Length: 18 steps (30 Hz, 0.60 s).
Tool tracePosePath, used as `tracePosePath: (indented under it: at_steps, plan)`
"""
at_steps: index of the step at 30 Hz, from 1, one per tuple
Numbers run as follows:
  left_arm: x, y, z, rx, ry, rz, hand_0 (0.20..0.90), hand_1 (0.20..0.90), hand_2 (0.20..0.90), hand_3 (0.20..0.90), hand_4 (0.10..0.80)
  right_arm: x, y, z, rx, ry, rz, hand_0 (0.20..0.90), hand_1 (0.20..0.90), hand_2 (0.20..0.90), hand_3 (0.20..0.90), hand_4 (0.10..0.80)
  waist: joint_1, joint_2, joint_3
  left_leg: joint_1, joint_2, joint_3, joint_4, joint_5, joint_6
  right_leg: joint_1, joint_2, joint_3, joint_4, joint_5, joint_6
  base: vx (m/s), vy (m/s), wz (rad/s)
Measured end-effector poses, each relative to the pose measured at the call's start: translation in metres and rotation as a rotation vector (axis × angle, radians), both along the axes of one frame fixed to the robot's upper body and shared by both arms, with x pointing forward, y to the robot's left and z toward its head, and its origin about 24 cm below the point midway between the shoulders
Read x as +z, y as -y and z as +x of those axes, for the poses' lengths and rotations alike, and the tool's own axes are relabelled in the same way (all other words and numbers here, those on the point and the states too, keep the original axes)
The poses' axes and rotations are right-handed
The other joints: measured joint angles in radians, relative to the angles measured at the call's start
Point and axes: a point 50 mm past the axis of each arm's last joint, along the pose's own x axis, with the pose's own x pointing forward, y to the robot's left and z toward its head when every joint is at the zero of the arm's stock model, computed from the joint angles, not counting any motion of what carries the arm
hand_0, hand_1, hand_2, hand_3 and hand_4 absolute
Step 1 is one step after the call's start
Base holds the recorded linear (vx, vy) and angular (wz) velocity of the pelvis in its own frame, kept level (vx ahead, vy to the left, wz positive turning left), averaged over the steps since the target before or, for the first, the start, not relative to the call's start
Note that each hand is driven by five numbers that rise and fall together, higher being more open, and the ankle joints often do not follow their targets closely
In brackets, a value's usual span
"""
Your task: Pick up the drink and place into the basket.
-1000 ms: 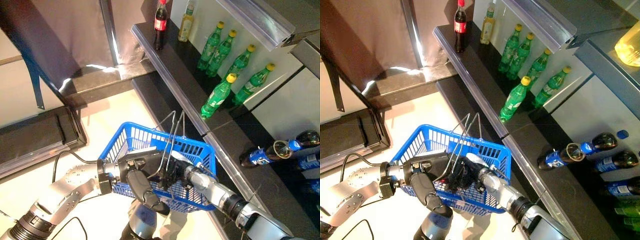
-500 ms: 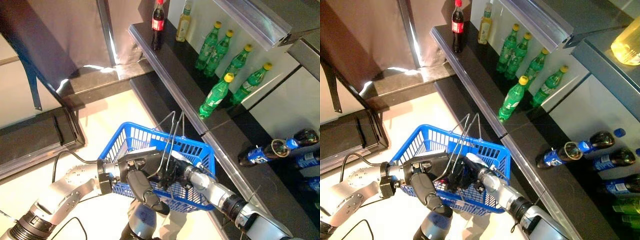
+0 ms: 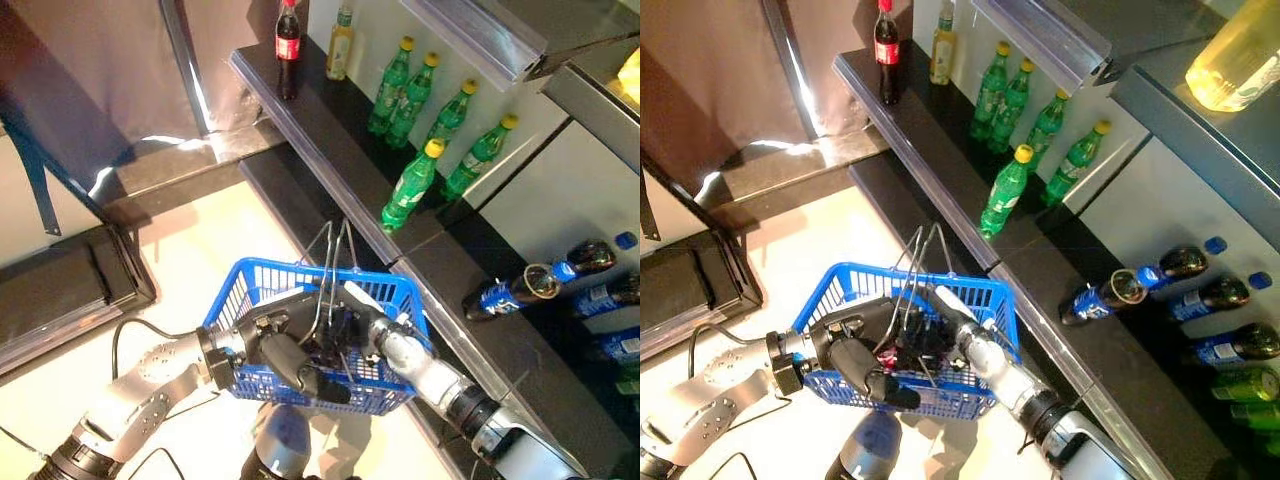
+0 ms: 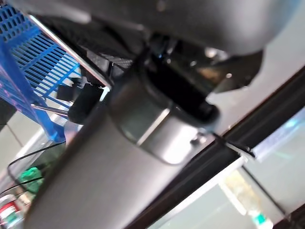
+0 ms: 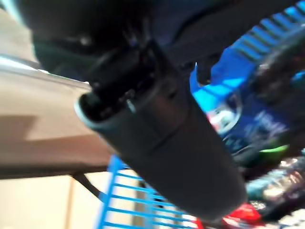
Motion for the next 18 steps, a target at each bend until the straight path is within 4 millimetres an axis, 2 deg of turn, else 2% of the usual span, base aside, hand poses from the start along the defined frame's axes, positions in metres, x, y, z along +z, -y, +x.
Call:
tracePosePath:
  at_steps: [7,13,18]
  plan:
    - [-0.009,-0.004,0.002,0.123,-0.027,-0.027,0.3,0.3,0.3,0.2,0.1,0.011,-0.004,0.001,0.006,0.033,0.042,0.9,0.9,0.9,0.9,0.8,-0.002,0.0,0.0,0.016,0.004,0.02,-0.006,0.0,0.001,0.001,-0.002,0.022,0.0,0.003,0.0,-0.001,0.006,-0.09]
    - [-0.026,-0.017,0.007,0.324,-0.082,-0.027,0.3,0.3,0.3,0.2,0.1,0.035,-0.01,-0.001,0.01,0.113,0.129,0.9,0.9,0.9,0.9,0.8,-0.047,0.0,0.0,0.018,0.008,0.039,-0.007,-0.001,0.002,-0.01,-0.004,0.046,0.0,0.01,-0.002,-0.01,0.014,-0.1]
    - [-0.043,-0.032,0.002,0.528,-0.119,0.015,0.3,0.3,0.3,0.2,0.1,0.043,0.001,0.002,-0.042,0.139,0.168,0.9,0.9,0.9,0.9,0.8,-0.06,0.0,0.0,0.023,0.014,0.065,-0.014,-0.002,0.003,-0.023,-0.005,0.07,0.0,0.014,-0.004,-0.019,0.018,-0.15]
